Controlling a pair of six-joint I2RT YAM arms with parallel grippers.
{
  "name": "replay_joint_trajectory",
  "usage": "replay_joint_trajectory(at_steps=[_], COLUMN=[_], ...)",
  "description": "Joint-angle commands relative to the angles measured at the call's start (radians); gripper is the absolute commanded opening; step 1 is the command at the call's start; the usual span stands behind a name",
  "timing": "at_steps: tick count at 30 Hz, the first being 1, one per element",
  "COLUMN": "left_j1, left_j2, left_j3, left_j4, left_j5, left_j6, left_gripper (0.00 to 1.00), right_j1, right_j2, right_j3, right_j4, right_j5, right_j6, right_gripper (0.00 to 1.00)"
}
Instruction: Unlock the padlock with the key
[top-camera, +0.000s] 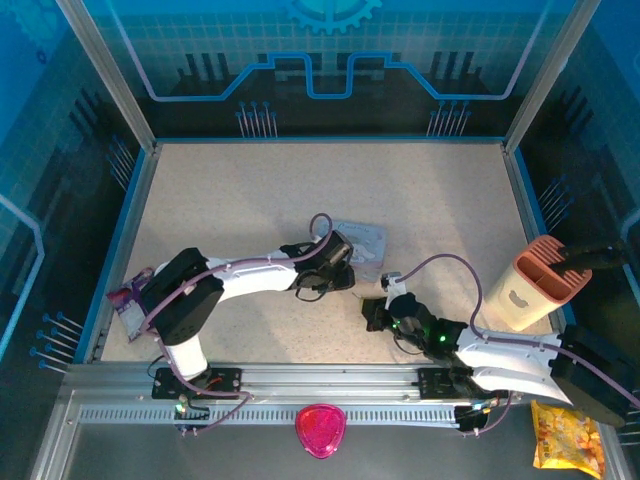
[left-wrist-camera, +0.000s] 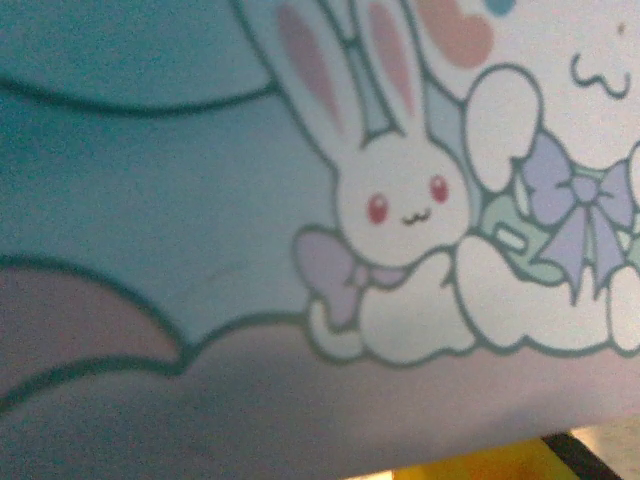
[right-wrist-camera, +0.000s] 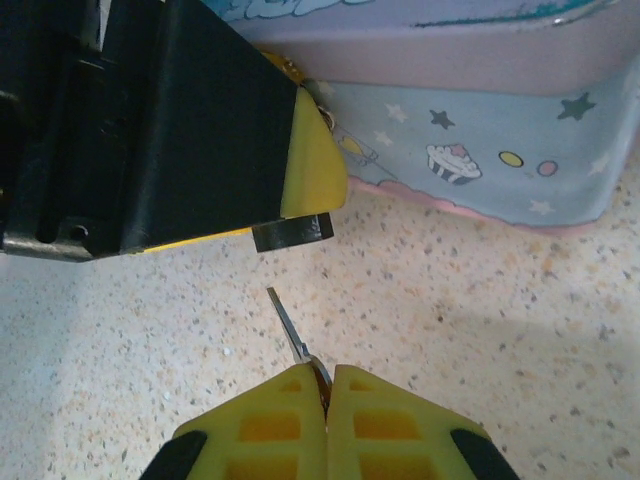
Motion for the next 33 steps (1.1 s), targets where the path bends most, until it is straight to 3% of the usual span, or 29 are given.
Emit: replay_joint_trajectory(at_steps=[1,33], left_j1=[0.018,0.054], left_j2=[-0.073,-0.175], left_j3=[-0.021,-0.162], left_j4=[0.057,0.242], left_j5=[0.086,0.194], left_j6=[-0.092,-0.317], left_gripper=[0.14,0.1], right_j1=[0.017,0.031], right_j2=[0.02,0.121], right_j3=[-0.037,-0.063], right_j4=[0.15,0.351], right_j5=[0.049,0.082], right_j6=[-0.028,0.024], right_gripper=[0.0,0.0])
